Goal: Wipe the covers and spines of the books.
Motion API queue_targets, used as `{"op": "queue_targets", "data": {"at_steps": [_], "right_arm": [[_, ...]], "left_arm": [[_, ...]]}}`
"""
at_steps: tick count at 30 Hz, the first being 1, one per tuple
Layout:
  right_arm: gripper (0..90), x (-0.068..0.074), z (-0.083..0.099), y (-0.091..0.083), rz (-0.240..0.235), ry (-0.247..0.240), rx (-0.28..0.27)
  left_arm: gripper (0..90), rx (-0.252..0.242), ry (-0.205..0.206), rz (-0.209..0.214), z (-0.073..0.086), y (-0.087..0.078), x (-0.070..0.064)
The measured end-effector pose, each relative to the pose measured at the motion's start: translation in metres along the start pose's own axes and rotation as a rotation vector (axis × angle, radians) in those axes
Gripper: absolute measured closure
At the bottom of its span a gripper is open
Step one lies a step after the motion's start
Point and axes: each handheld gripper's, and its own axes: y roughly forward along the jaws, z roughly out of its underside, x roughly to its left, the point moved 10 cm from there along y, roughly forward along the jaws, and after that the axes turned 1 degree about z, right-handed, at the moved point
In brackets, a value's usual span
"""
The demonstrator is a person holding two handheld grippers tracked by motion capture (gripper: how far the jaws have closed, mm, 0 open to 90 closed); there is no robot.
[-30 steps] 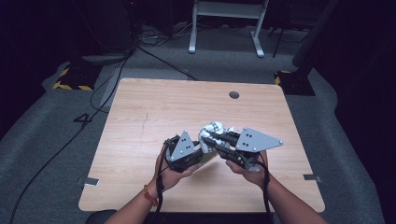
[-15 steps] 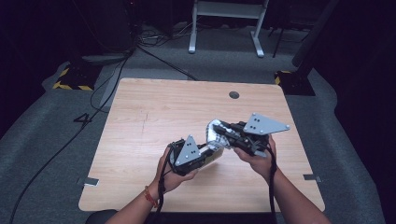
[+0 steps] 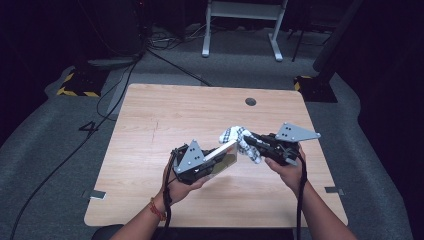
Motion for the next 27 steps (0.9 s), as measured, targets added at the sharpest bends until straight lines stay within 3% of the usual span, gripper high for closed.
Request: {"op": "queue_targets", "data": {"at_steps": [7,10,16,17,21,26,27], "right_arm": [[82.2,0.005,0.041,0.016,-0.047,0.02,0.1],[82.2,0.003,0.047,0.019,-0.057,0.05,0.106],[82.3,0.007,0.026,0.014,-0.061,0.064,0.024],[82.4,0.012,0.007,0.01,-0.062,0.051,-0.031],[82.4,0.017,-0.011,0.006,-0.063,0.034,-0.076],[82.4,0.017,-0.001,0.01,-0.06,0.032,-0.046],[82.4,0.014,0.013,0.013,-0.058,0.039,-0.012]], "left_arm": [[78.6,-0.025,-0.022,-0.008,-0.003,-0.004,0.005],[78.6,-0.02,-0.026,-0.007,-0.001,-0.002,0.005],[78.5,-0.005,-0.03,-0.003,0.004,0.005,0.004],[78.5,-0.001,-0.03,-0.001,0.005,0.006,0.003],[78.5,-0.022,-0.032,0.0,0.001,0.003,0.004],[78.6,-0.036,-0.039,-0.002,-0.002,-0.003,0.006],[78.6,-0.046,-0.04,-0.004,-0.004,-0.004,0.007]]}}
